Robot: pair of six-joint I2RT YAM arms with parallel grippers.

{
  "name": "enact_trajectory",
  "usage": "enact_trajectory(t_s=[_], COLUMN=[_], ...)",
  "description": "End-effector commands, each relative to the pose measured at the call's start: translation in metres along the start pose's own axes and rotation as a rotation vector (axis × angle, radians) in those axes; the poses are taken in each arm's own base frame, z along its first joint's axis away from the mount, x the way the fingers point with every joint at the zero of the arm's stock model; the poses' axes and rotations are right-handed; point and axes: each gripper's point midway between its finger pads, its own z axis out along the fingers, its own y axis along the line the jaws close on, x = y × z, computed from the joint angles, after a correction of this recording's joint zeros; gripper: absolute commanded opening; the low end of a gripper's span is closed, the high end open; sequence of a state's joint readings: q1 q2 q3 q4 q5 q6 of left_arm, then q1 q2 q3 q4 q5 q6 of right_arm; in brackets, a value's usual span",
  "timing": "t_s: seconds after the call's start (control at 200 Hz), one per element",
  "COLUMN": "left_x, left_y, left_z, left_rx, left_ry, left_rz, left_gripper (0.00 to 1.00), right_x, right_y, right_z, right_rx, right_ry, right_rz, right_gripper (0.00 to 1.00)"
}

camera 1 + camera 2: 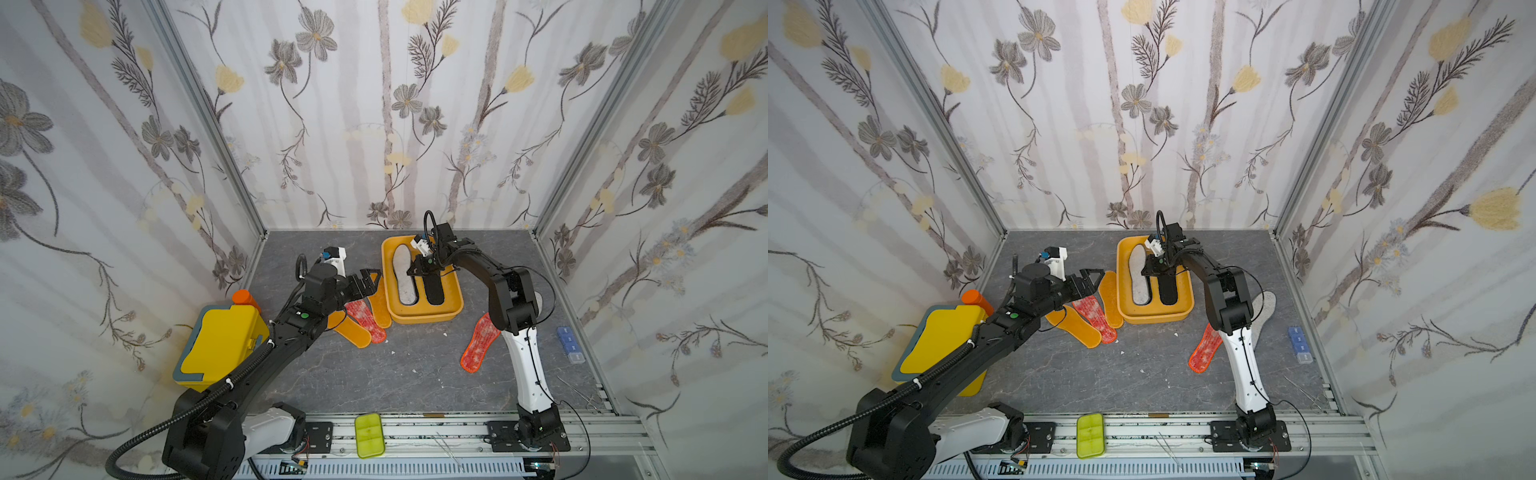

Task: Put the insoles into the storage box
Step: Place the insole in the storage box.

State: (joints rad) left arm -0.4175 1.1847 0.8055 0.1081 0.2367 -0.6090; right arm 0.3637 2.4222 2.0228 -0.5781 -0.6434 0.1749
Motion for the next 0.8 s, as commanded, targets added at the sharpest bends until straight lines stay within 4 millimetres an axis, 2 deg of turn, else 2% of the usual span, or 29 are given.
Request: enact_trajectory(t_s=[0.0,0.515,0.794], left_x=[-0.005,-0.006,-0.007], left_y=[-0.004,-0.004,-0.005], left_z=[-0.001,-0.002,-0.001], left_rx=[0.017,0.014,0.016], left_ry=[-0.019,-0.024,-0.022], left_rz=[0.007,0.005,0.006], left_gripper=[1.0,1.0,1.0], right_x=[-0.003,0.001,-0.002], right_y=[-0.007,-0.021,-0.019], right_z=[0.003,0.008,0.004], right_rx=[0.017,0.031,0.042], right_ry=[-0.012,-0.004,-0.016], right_rz=[0.009,0.058,0.067], right_gripper=[0.0,0.01,0.21])
